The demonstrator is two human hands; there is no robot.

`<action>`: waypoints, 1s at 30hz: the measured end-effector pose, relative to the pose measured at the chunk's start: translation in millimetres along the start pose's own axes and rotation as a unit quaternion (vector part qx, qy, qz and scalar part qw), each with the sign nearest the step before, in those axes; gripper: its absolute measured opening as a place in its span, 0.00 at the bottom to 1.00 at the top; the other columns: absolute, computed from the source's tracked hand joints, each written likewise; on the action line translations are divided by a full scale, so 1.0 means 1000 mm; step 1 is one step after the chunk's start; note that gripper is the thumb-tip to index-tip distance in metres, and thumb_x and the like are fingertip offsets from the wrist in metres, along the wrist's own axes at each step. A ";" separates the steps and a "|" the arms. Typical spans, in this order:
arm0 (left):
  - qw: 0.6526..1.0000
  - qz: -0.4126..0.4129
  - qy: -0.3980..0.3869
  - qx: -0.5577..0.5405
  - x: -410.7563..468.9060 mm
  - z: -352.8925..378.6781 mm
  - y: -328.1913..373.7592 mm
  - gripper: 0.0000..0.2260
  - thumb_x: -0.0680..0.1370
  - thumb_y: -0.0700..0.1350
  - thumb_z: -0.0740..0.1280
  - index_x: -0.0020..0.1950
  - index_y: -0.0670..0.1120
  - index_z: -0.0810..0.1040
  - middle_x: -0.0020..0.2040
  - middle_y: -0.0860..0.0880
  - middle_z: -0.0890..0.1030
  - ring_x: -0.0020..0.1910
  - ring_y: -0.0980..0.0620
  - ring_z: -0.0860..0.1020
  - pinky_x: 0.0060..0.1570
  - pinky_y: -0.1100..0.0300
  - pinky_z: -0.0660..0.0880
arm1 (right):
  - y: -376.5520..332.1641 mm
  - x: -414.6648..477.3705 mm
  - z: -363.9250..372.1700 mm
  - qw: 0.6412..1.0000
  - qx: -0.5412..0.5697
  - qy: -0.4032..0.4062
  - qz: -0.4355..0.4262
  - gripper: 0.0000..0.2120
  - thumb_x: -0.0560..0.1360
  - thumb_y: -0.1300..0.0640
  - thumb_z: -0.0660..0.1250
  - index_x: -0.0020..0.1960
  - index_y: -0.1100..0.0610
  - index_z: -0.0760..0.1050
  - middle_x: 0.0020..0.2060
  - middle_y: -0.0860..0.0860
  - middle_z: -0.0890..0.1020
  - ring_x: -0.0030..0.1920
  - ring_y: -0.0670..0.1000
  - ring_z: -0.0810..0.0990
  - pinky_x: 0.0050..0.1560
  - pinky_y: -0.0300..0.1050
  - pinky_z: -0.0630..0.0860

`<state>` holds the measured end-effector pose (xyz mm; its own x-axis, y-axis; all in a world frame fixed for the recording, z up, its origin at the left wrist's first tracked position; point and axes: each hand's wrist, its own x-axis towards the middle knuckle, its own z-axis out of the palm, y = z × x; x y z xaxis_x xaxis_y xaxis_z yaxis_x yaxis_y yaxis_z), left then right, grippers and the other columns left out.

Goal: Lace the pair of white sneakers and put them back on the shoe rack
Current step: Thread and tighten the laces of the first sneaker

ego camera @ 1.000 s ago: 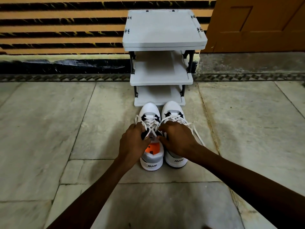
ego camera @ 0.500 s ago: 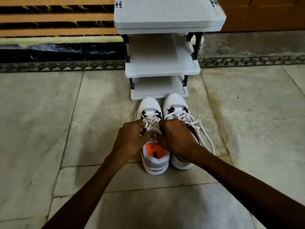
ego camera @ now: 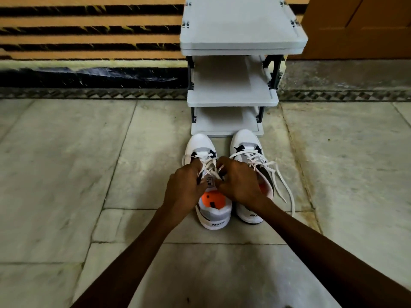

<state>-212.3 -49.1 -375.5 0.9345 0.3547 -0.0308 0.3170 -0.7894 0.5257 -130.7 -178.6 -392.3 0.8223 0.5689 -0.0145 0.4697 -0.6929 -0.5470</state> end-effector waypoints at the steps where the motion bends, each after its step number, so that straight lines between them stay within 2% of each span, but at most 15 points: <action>1: 1.000 -0.015 -0.008 -0.024 -0.002 -0.002 -0.001 0.10 0.73 0.45 0.69 0.53 0.47 0.75 0.47 0.46 0.82 0.47 0.44 0.80 0.43 0.52 0.74 | 0.000 -0.001 0.001 1.000 0.020 -0.002 0.015 0.11 0.67 0.52 0.72 0.47 0.52 0.76 0.43 0.51 0.84 0.44 0.54 0.82 0.40 0.47 0.77; 3: 0.996 -0.050 -0.016 -0.077 -0.003 -0.007 -0.004 0.09 0.71 0.47 0.71 0.48 0.52 0.74 0.45 0.48 0.81 0.45 0.47 0.79 0.43 0.52 0.76 | -0.001 -0.002 0.003 0.995 0.089 -0.012 0.045 0.10 0.66 0.55 0.75 0.42 0.55 0.75 0.39 0.51 0.82 0.41 0.52 0.80 0.40 0.46 0.76; 5: 0.989 -0.071 -0.014 -0.132 0.001 -0.007 -0.009 0.10 0.69 0.48 0.74 0.46 0.52 0.75 0.45 0.49 0.80 0.43 0.49 0.79 0.45 0.52 0.77 | -0.006 -0.001 0.000 0.979 0.189 -0.020 0.071 0.09 0.66 0.57 0.76 0.38 0.55 0.75 0.35 0.48 0.81 0.38 0.45 0.79 0.41 0.38 0.75; 6: 0.983 -0.084 -0.014 -0.161 0.003 -0.007 -0.011 0.10 0.68 0.46 0.75 0.46 0.51 0.76 0.45 0.49 0.81 0.44 0.50 0.79 0.46 0.54 0.76 | -0.010 0.000 -0.003 0.968 0.235 -0.019 0.081 0.08 0.68 0.57 0.76 0.37 0.54 0.76 0.35 0.48 0.82 0.36 0.44 0.78 0.41 0.36 0.74; 8: 0.964 -0.125 -0.024 -0.232 0.005 -0.010 -0.010 0.09 0.68 0.38 0.75 0.44 0.48 0.79 0.45 0.48 0.82 0.47 0.48 0.80 0.50 0.55 0.76 | -0.018 0.003 -0.014 0.952 0.289 -0.024 0.100 0.07 0.74 0.56 0.71 0.39 0.56 0.79 0.36 0.55 0.84 0.35 0.46 0.79 0.38 0.40 0.75; 10: 0.937 -0.166 -0.035 -0.305 0.006 -0.013 -0.007 0.10 0.68 0.33 0.74 0.39 0.48 0.80 0.42 0.46 0.83 0.49 0.43 0.82 0.53 0.52 0.78 | -0.028 0.005 -0.032 0.950 0.294 -0.036 0.101 0.12 0.79 0.55 0.65 0.40 0.60 0.80 0.36 0.57 0.83 0.34 0.48 0.78 0.36 0.40 0.75; 12: 0.909 -0.187 -0.046 -0.369 0.007 -0.018 -0.002 0.07 0.70 0.33 0.72 0.40 0.45 0.81 0.40 0.46 0.84 0.45 0.46 0.83 0.44 0.57 0.80 | -0.039 0.008 -0.053 0.939 0.332 -0.037 0.088 0.14 0.81 0.55 0.61 0.41 0.60 0.79 0.35 0.53 0.82 0.34 0.46 0.77 0.36 0.36 0.74; 13: 0.893 -0.190 -0.053 -0.405 0.008 -0.022 0.002 0.06 0.71 0.33 0.71 0.42 0.43 0.81 0.38 0.47 0.84 0.40 0.51 0.84 0.38 0.62 0.79 | -0.043 0.010 -0.063 0.925 0.366 -0.049 0.087 0.14 0.81 0.55 0.60 0.41 0.58 0.78 0.36 0.51 0.81 0.33 0.45 0.76 0.34 0.32 0.72; 15: 0.876 -0.184 -0.058 -0.442 0.010 -0.030 0.009 0.04 0.74 0.34 0.70 0.47 0.41 0.80 0.37 0.48 0.82 0.30 0.61 0.81 0.29 0.70 0.75 | -0.048 0.011 -0.078 0.910 0.400 -0.065 0.093 0.14 0.82 0.54 0.58 0.43 0.56 0.77 0.36 0.49 0.81 0.32 0.44 0.75 0.30 0.31 0.70; 17: 0.875 -0.177 -0.050 -0.447 0.012 -0.035 0.009 0.06 0.76 0.36 0.67 0.52 0.40 0.79 0.39 0.48 0.81 0.27 0.65 0.79 0.26 0.73 0.72 | -0.046 0.012 -0.079 0.920 0.374 -0.046 0.108 0.13 0.81 0.57 0.58 0.44 0.57 0.78 0.36 0.48 0.81 0.32 0.44 0.75 0.31 0.34 0.70; 20: 0.880 -0.166 -0.047 -0.443 0.013 -0.040 0.006 0.08 0.78 0.38 0.65 0.55 0.39 0.79 0.44 0.47 0.83 0.35 0.62 0.80 0.30 0.74 0.74 | -0.037 0.007 -0.064 0.955 0.261 -0.057 0.125 0.08 0.77 0.62 0.63 0.46 0.58 0.81 0.37 0.48 0.81 0.35 0.43 0.77 0.33 0.34 0.72; 22: 0.885 -0.154 -0.050 -0.436 0.010 -0.042 0.003 0.08 0.78 0.39 0.65 0.56 0.41 0.79 0.46 0.46 0.83 0.43 0.56 0.81 0.36 0.70 0.76 | -0.031 0.002 -0.048 0.968 0.186 -0.122 0.117 0.05 0.75 0.58 0.68 0.48 0.57 0.82 0.40 0.50 0.82 0.38 0.45 0.78 0.36 0.36 0.73; 24: 0.893 -0.125 -0.059 -0.429 0.007 -0.040 0.000 0.09 0.78 0.38 0.65 0.57 0.45 0.79 0.49 0.44 0.84 0.49 0.51 0.81 0.41 0.64 0.76 | -0.027 -0.002 -0.033 0.973 0.139 -0.150 0.110 0.08 0.72 0.54 0.72 0.49 0.57 0.81 0.41 0.51 0.83 0.39 0.47 0.80 0.39 0.37 0.75; 27: 0.890 -0.074 -0.063 -0.445 0.002 -0.036 -0.004 0.17 0.79 0.38 0.64 0.66 0.51 0.73 0.45 0.42 0.82 0.48 0.53 0.83 0.43 0.64 0.78 | -0.022 -0.003 -0.015 0.984 0.111 -0.102 0.093 0.08 0.70 0.54 0.74 0.46 0.58 0.82 0.42 0.54 0.85 0.45 0.53 0.83 0.47 0.48 0.80; 30: 0.895 -0.002 -0.051 -0.443 0.002 -0.034 -0.005 0.25 0.80 0.39 0.64 0.74 0.53 0.64 0.41 0.40 0.77 0.45 0.51 0.84 0.51 0.60 0.80 | -0.019 -0.002 -0.013 0.986 0.135 -0.051 0.079 0.02 0.71 0.58 0.72 0.41 0.56 0.83 0.39 0.55 0.86 0.42 0.54 0.85 0.47 0.50 0.81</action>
<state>-217.6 -27.9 -349.2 0.9579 0.2735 -0.0872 0.1089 -0.0650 0.9919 -137.7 -172.3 -370.7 0.8358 0.5135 -0.1944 0.2237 -0.6418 -0.7336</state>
